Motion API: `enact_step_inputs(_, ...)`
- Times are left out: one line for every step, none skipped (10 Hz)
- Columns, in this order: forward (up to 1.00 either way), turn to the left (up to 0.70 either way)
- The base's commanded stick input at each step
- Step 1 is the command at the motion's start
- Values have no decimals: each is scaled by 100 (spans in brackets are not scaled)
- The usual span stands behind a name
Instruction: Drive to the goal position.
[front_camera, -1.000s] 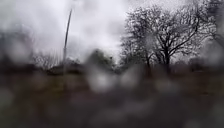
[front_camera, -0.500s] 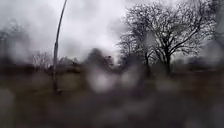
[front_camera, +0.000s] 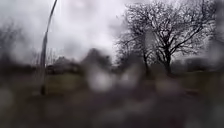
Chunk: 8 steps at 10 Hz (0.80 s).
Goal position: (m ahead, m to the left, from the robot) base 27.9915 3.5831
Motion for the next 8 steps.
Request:
enact_step_inputs(100,0)
enact_step_inputs(100,0)
enact_step_inputs(100,0)
enact_step_inputs(100,0)
enact_step_inputs(100,0)
enact_step_inputs(100,13)
enact_step_inputs(100,39)
enact_step_inputs(100,40)
